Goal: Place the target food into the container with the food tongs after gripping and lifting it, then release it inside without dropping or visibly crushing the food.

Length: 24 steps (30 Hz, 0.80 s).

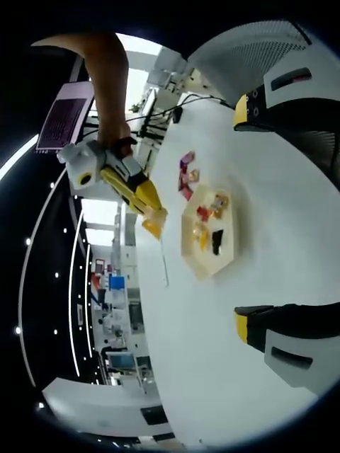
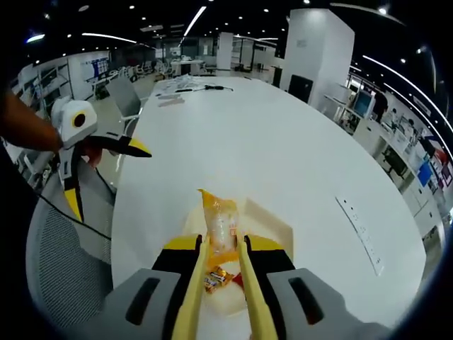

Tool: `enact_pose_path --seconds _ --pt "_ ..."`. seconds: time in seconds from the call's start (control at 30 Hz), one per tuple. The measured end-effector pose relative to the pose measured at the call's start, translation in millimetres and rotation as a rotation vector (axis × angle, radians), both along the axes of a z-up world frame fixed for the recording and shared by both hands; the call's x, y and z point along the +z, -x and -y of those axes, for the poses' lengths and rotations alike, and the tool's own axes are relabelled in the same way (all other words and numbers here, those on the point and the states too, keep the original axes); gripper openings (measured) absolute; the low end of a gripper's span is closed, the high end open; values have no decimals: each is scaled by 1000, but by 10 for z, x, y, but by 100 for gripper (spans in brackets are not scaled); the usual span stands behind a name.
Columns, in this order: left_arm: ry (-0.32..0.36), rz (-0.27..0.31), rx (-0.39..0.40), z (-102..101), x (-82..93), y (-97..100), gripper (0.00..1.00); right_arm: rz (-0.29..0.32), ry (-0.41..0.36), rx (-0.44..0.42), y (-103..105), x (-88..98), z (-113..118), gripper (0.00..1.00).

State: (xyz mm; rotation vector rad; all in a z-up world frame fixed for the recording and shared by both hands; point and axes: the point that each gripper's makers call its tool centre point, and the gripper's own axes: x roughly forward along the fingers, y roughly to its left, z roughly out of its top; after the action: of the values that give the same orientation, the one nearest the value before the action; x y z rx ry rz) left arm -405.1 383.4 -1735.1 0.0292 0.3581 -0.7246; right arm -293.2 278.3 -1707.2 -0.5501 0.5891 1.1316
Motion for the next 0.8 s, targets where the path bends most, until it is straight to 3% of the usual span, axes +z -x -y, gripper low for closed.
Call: enact_pose_path --seconds 0.27,0.8 --pt "1 1 1 -6 -3 -2 99 0 -6 10 7 11 -126 22" --pt "1 3 0 -2 5 2 99 5 -14 17 25 -7 -92 27"
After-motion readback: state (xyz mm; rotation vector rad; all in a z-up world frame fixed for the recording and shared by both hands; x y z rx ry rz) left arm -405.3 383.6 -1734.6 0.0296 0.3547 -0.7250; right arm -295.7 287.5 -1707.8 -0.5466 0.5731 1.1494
